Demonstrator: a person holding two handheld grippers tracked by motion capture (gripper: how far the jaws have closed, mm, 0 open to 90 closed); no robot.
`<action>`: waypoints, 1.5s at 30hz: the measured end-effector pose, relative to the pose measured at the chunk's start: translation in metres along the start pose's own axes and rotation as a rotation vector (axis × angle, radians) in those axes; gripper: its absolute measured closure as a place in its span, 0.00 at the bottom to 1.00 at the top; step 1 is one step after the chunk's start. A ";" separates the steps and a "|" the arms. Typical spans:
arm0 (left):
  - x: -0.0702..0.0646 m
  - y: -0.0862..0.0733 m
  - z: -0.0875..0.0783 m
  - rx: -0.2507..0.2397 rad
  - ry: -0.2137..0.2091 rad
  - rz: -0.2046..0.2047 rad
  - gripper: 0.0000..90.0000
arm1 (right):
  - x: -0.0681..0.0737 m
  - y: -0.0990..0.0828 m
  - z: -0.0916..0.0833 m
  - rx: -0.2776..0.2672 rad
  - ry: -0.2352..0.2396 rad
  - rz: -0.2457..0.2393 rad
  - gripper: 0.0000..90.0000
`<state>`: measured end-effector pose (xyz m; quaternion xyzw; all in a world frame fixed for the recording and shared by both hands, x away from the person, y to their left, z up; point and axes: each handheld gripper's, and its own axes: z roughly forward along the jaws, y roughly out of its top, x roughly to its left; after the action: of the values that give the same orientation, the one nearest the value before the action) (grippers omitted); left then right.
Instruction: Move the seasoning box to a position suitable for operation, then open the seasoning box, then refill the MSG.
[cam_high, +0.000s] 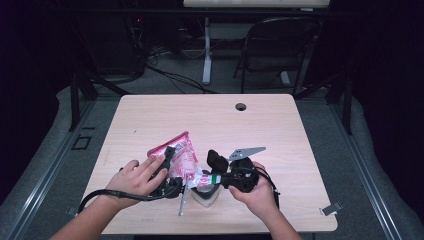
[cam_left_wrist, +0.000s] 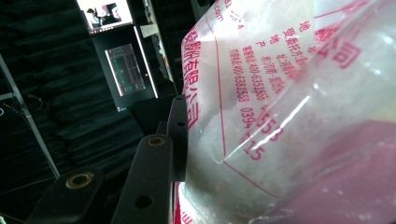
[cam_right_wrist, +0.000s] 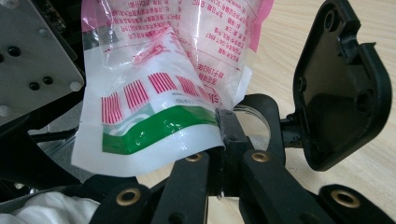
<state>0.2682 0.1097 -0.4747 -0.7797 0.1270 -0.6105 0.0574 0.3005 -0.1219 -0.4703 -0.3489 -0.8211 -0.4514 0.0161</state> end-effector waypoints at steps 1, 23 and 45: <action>0.000 0.000 0.000 0.000 0.000 0.000 0.79 | 0.000 0.000 0.000 0.000 0.001 -0.001 1.00; 0.003 0.001 -0.002 -0.007 0.016 0.014 0.80 | -0.004 -0.003 0.002 0.007 -0.005 0.009 1.00; 0.005 0.002 -0.004 -0.010 0.020 0.013 0.81 | -0.006 -0.004 0.003 0.015 -0.014 0.012 1.00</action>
<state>0.2656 0.1069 -0.4699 -0.7730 0.1355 -0.6172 0.0561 0.3040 -0.1248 -0.4766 -0.3569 -0.8225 -0.4426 0.0156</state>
